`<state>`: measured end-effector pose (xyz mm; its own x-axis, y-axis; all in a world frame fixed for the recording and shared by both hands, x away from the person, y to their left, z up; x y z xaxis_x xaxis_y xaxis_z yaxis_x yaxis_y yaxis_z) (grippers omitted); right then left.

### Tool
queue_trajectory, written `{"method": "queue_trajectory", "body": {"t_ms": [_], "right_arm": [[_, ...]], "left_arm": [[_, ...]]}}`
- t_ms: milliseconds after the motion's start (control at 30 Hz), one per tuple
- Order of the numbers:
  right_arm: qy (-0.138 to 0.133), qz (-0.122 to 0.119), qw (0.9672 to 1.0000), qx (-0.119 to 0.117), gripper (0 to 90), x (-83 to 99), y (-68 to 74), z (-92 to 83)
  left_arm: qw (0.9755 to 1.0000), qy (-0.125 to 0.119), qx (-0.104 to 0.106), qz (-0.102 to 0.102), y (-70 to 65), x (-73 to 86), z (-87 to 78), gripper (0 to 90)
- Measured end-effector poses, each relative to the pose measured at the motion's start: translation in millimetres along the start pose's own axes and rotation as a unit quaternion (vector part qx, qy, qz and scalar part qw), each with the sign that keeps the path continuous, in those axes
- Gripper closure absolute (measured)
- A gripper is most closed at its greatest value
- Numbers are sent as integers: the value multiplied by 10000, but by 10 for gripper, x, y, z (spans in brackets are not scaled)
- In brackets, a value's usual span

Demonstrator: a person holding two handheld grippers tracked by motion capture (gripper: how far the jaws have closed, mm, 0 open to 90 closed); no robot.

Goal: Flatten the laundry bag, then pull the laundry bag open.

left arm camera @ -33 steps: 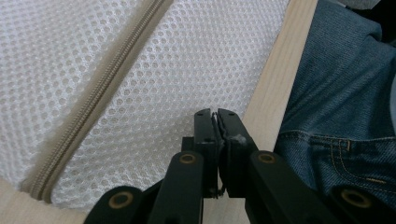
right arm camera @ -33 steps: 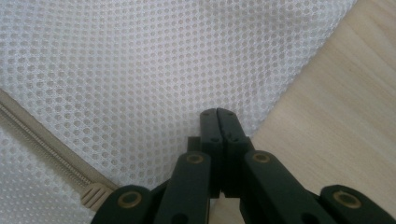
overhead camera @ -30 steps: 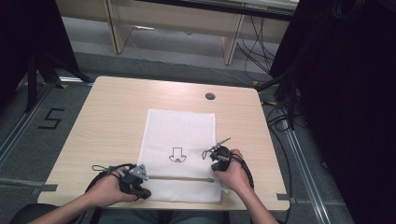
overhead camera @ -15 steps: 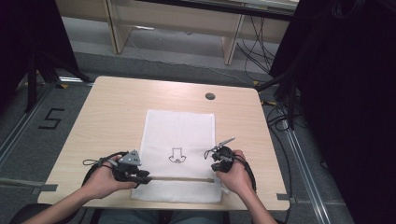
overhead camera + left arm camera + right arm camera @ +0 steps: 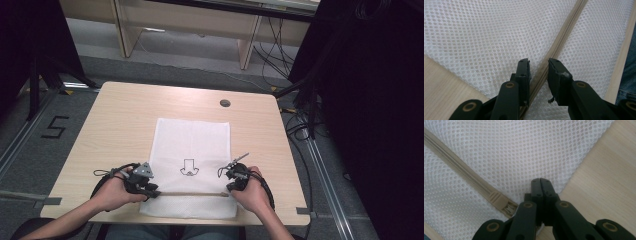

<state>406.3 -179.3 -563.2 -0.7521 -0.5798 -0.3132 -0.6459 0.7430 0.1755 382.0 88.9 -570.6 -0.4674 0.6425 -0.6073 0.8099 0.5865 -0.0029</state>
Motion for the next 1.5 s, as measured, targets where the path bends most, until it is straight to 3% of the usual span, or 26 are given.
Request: {"method": "queue_trajectory", "body": {"t_ms": [33, 100, 267, 300, 467, 533, 567, 600, 667, 800, 833, 867, 933, 967, 1000, 1067, 1133, 1200, 1267, 1300, 1367, 1500], "right_arm": [[-26, -104, 9999, -25, 900, -8, -9, 5], [-15, -88, 10000, -12, 900, -5, -4, 5], [-37, 54, 10000, -10, 875, -1, 10, -11], [-179, 76, 9998, 29, 845, -24, 2, -48], [-862, 38, 9963, 52, 746, -92, -14, -204], [-1025, 18, 9947, 116, 716, -83, -58, -253], [-1025, 18, 9947, 116, 716, -83, -58, -253], [-1163, 17, 9931, 126, 683, -79, -102, -284], [-1284, 110, 9915, 175, 676, -81, -136, -285], [-1293, 2, 9915, 166, 670, -68, -196, -336], [-1309, 234, 9910, 140, 669, -64, -174, -344], [-1254, 108, 9919, 151, 668, -52, -199, -357], [-1363, 162, 9903, 201, 666, -72, -214, -353], [-1328, 209, 9907, 197, 662, -61, -210, -357], [-1234, 186, 9921, 162, 648, -40, -210, -354], [-1244, 186, 9919, 175, 642, -42, -210, -350], [-1254, 144, 9918, 187, 634, -45, -214, -344], [-1271, 239, 9915, 155, 630, -40, -213, -339], [-1267, 209, 9916, 162, 629, -37, -223, -337], [-1270, 130, 9917, 171, 626, -44, -246, -347], [-1288, 222, 9913, 150, 624, -43, -235, -355], [-1237, 202, 9920, 135, 619, -30, -220, -360]], "left_arm": [[10000, -2, -9, 24, 0, 1, 1, 703], [10000, 0, -25, 27, 3, 4, 1, 703], [10000, -33, -20, -34, 6, -1, 0, 697], [10000, -55, -9, -11, 7, -7, -8, 689], [9974, -700, -86, -168, 48, -169, -56, 617], [9954, -944, -155, -85, 78, -231, -71, 567], [9954, -944, -155, -85, 78, -231, -71, 541], [9934, -1126, -219, -20, 93, -279, -73, 517], [9928, -1175, -235, -12, 95, -303, -77, 483], [9913, -1263, -305, -188, 120, -327, -81, 424], [9913, -1263, -305, -188, 120, -327, -81, 414], [9903, -1337, -310, -221, 141, -335, -80, 413], [9907, -1312, -343, -125, 168, -330, -86, 395], [9905, -1318, -313, -238, 160, -324, -82, 395], [9903, -1342, -341, -146, 177, -322, -85, 389], [9904, -1335, -332, -166, 173, -320, -85, 390], [9888, -1438, -364, -172, 177, -353, -91, 390], [9893, -1414, -325, -169, 171, -355, -94, 391], [9885, -1460, -360, -135, 175, -362, -84, 393], [9886, -1446, -352, -212, 168, -358, -79, 394], [9884, -1465, -369, -126, 178, -361, -84, 395], [9882, -1475, -377, -165, 176, -361, -96, 395]]}}
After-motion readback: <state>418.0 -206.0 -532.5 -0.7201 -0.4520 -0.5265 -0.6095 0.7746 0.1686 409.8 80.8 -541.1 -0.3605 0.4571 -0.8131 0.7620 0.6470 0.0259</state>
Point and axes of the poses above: each handheld gripper's, and its own axes: z roughly forward along the jaws, x roughly out of its underside, y roughly to its left, the point moved 9 cm from there along z, roughly forward along the jaws, and after that the axes turned 9 degrees about -x, right-handed, at the moved point
